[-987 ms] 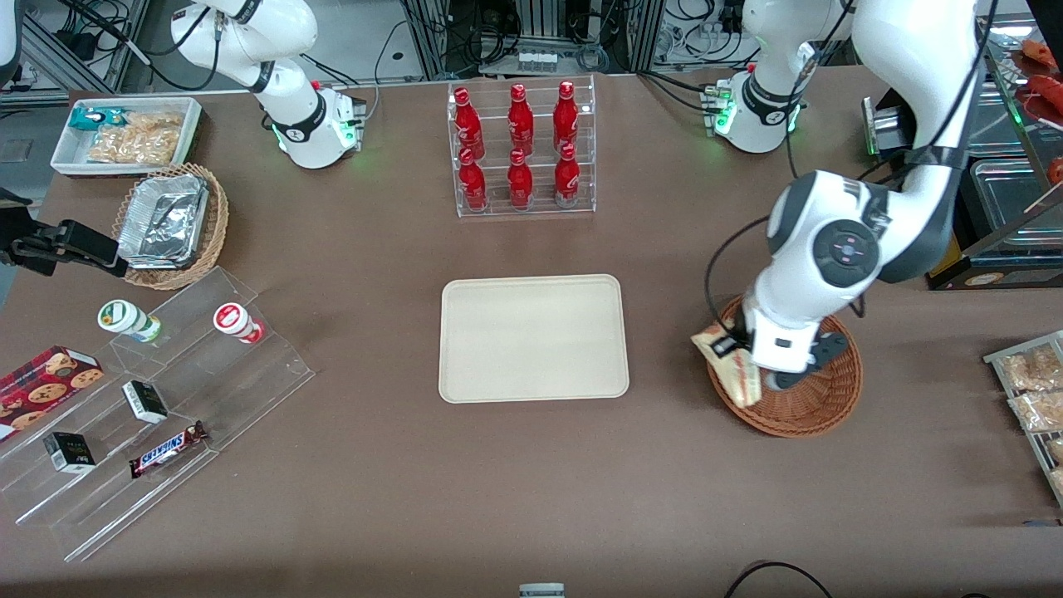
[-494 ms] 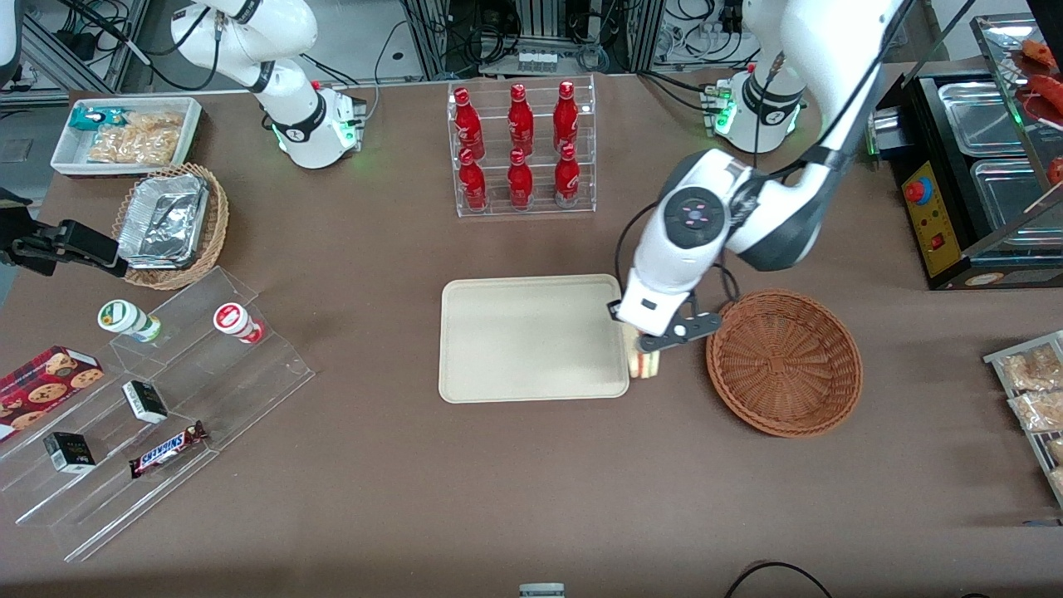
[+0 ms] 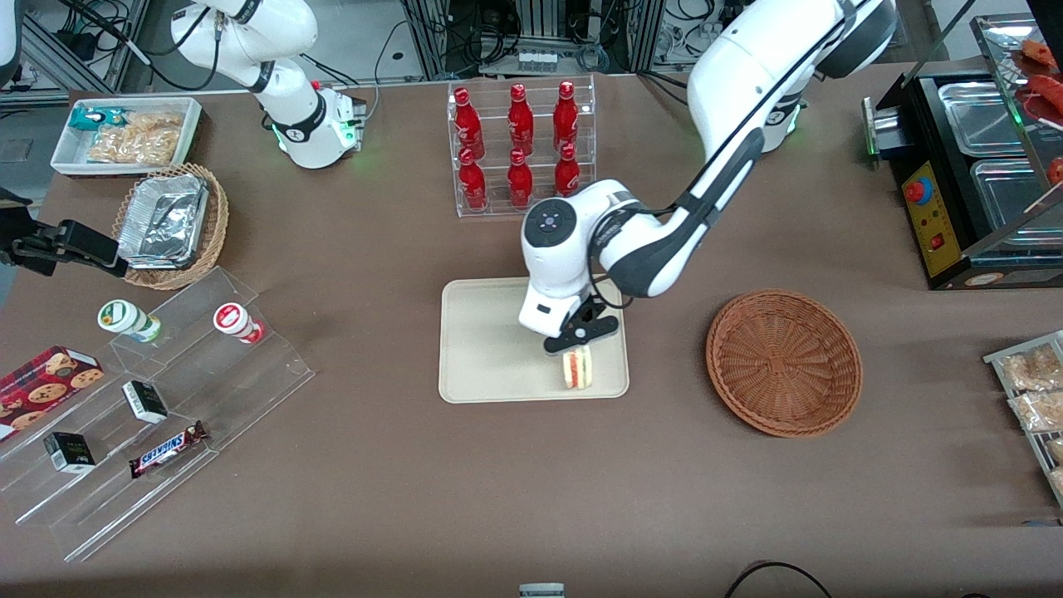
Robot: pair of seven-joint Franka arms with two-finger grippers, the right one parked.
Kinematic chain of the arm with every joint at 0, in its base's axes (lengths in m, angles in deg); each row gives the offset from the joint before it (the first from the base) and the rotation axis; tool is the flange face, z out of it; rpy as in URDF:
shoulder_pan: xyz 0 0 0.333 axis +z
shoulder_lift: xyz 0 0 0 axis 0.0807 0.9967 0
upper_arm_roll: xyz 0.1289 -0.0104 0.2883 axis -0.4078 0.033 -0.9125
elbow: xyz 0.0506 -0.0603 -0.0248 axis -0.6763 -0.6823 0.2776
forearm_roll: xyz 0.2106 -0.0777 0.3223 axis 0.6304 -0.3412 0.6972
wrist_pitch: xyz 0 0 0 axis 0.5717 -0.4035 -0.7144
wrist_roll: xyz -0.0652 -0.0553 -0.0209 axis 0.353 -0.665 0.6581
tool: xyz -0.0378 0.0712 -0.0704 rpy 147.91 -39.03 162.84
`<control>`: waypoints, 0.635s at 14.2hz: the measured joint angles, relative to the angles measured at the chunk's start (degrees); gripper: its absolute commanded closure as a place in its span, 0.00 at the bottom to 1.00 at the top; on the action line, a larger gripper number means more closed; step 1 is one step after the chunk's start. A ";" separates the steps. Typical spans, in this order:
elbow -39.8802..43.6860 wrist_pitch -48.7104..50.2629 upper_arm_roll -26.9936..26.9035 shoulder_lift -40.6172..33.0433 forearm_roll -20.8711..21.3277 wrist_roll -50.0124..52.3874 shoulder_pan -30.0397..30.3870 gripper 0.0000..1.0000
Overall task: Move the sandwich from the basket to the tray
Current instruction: 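Lift the sandwich and carry it over the cream tray, then lower the sandwich onto the tray and open the left gripper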
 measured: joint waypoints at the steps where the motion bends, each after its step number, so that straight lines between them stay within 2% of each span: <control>1: 0.60 0.13 0.01 0.38 0.01 0.00 -0.63 0.86; 9: 0.97 0.92 0.06 1.22 0.01 0.01 -4.71 0.85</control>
